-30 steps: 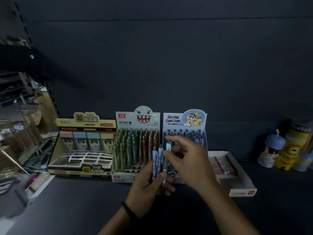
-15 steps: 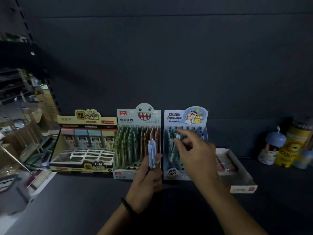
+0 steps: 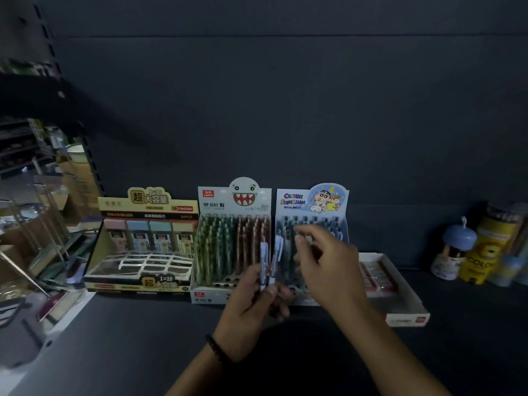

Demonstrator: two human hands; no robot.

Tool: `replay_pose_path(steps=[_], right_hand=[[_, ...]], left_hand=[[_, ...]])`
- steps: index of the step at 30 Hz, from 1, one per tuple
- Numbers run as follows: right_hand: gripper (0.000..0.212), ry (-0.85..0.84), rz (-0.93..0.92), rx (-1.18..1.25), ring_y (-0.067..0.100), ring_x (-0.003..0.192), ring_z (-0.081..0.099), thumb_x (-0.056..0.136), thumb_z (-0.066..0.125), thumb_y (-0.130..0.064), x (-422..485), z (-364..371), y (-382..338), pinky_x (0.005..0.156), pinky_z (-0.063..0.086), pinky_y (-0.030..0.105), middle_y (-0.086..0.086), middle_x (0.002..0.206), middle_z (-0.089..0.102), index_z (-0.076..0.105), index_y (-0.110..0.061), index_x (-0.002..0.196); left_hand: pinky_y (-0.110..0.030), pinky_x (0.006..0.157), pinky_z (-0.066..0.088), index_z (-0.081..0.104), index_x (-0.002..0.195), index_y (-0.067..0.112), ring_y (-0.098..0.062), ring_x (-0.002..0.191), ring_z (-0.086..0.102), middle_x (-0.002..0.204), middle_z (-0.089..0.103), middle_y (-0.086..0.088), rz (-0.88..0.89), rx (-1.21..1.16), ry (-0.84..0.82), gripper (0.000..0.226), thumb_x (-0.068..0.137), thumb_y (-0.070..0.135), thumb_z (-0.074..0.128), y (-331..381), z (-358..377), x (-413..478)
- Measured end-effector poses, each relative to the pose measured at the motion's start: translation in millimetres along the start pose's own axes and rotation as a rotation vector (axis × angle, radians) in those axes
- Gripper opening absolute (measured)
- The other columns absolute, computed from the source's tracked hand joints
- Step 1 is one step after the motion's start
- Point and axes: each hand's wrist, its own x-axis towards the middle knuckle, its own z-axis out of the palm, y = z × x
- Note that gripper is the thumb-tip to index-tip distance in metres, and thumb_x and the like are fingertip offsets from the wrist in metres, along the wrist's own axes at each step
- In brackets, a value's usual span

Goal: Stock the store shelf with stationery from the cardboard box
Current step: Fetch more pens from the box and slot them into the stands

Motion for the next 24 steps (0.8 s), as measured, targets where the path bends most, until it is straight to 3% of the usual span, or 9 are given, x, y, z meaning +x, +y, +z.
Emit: replay_pose_path(steps=[4, 8, 12, 14, 16, 17, 19, 21, 24], right_hand=[[0.025, -0.002, 0.026, 0.227, 0.004, 0.076, 0.072, 0.094, 0.078, -0.033, -7, -22, -1, 0.067, 0.053, 0.016, -0.014, 0.079, 0.073, 0.076, -0.038, 0.118], [0.036, 0.0, 0.056, 0.37, 0.014, 0.074, 0.075, 0.092, 0.081, -0.017, -11, -43, 6, 0.075, 0.062, 0.036, -0.003, 0.077, 0.074, 0.076, -0.036, 0.122], [0.04, 0.149, 0.069, 0.361, 0.012, 0.067, 0.075, 0.092, 0.081, -0.014, -7, -71, 14, 0.073, 0.063, 0.034, -0.002, 0.073, 0.076, 0.072, -0.031, 0.128], [0.036, 0.239, 0.072, 0.32, 0.011, 0.066, 0.076, 0.092, 0.081, -0.015, -1, -84, 20, 0.07, 0.064, 0.037, -0.004, 0.071, 0.076, 0.072, -0.029, 0.125], [0.034, 0.282, 0.068, 0.268, 0.009, 0.066, 0.076, 0.093, 0.081, -0.017, 5, -90, 30, 0.071, 0.065, 0.041, -0.005, 0.07, 0.075, 0.073, -0.026, 0.124], [0.033, 0.295, 0.054, 0.231, 0.009, 0.066, 0.076, 0.092, 0.081, -0.018, 7, -91, 34, 0.071, 0.065, 0.043, -0.007, 0.07, 0.075, 0.074, -0.027, 0.123], [0.032, 0.31, 0.023, 0.136, 0.005, 0.068, 0.075, 0.091, 0.082, -0.02, 10, -87, 42, 0.074, 0.064, 0.038, -0.011, 0.07, 0.074, 0.075, -0.03, 0.121], [0.032, 0.301, 0.003, 0.063, 0.0, 0.07, 0.073, 0.091, 0.082, -0.022, 12, -78, 46, 0.077, 0.06, 0.023, -0.015, 0.071, 0.074, 0.076, -0.03, 0.122], [0.034, 0.284, -0.031, 0.019, -0.001, 0.072, 0.072, 0.091, 0.082, -0.02, 15, -60, 49, 0.077, 0.052, 0.007, -0.014, 0.076, 0.075, 0.077, -0.028, 0.124]], left_hand=[[-0.036, 0.063, 0.053, 0.045, 0.136, 0.005, -0.028, 0.073, 0.068, 0.107, 0.075, -0.019, -0.023, -0.031, -0.069, 0.027, 0.109, 0.005, 0.046, 1, 20, 1], [-0.035, 0.064, 0.055, 0.051, 0.136, 0.009, -0.029, 0.075, 0.07, 0.111, 0.073, -0.022, -0.029, -0.092, -0.091, 0.027, 0.11, 0.005, 0.044, 4, 45, 7], [-0.033, 0.07, 0.056, 0.058, 0.139, 0.023, -0.029, 0.082, 0.072, 0.11, 0.072, -0.015, -0.039, -0.021, -0.049, 0.03, 0.11, 0.018, 0.048, -3, 60, 16], [-0.03, 0.067, 0.053, 0.059, 0.139, 0.028, -0.023, 0.074, 0.066, 0.098, 0.07, -0.008, -0.035, 0.02, -0.015, 0.032, 0.111, 0.02, 0.046, -3, 65, 18], [-0.04, 0.068, 0.05, 0.058, 0.139, 0.03, -0.026, 0.069, 0.054, 0.085, 0.061, 0.0, 0.004, 0.16, 0.009, 0.032, 0.111, 0.026, 0.042, -5, 68, 21], [-0.047, 0.077, 0.051, 0.058, 0.139, 0.03, -0.032, 0.078, 0.053, 0.086, 0.057, -0.002, 0.01, 0.229, 0.005, 0.032, 0.111, 0.032, 0.041, -7, 69, 22], [-0.053, 0.078, 0.049, 0.058, 0.131, 0.025, -0.034, 0.079, 0.053, 0.088, 0.051, -0.012, -0.047, 0.231, 0.004, 0.037, 0.107, 0.046, 0.04, -8, 71, 22], [-0.038, 0.059, 0.037, 0.051, 0.111, 0.015, -0.017, 0.058, 0.037, 0.076, 0.038, -0.006, -0.087, 0.122, 0.008, 0.036, 0.104, 0.049, 0.041, -13, 75, 21], [-0.031, 0.058, 0.03, 0.038, 0.096, 0.013, -0.012, 0.06, 0.029, 0.075, 0.036, -0.002, -0.132, 0.005, 0.017, 0.021, 0.115, 0.021, 0.032, -19, 77, 21]])
